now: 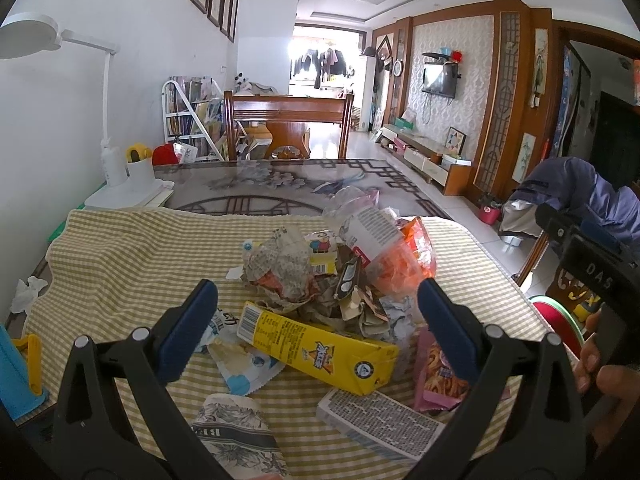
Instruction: Collect trash
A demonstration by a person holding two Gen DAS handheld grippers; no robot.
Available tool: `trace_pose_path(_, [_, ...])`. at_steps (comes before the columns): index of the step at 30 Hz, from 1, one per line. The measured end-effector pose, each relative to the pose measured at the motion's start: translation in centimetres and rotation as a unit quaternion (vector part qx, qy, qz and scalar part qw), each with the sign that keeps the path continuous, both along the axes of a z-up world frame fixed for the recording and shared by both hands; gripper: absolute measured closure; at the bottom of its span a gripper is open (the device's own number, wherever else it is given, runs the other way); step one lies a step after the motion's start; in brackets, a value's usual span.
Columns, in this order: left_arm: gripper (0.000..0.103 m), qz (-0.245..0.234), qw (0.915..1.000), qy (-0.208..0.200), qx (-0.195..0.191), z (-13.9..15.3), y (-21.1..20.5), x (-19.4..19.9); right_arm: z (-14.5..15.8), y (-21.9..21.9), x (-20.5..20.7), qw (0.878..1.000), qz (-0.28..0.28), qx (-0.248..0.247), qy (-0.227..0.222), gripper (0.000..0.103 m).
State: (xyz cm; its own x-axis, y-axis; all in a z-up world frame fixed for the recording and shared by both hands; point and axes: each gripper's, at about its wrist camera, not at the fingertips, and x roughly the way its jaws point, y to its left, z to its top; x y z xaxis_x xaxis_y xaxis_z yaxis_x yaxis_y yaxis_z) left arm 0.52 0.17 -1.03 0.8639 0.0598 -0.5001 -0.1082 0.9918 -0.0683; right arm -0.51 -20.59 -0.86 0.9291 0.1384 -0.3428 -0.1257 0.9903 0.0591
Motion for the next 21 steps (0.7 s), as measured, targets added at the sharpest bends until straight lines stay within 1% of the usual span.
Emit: trace_pose_path(21, [0.005,0.002,1.0,0.004,0.0,-0.22,0.07,0.09,-0.44,-0.04,0.14,1.0,-0.001,0.0,0.007,0.007])
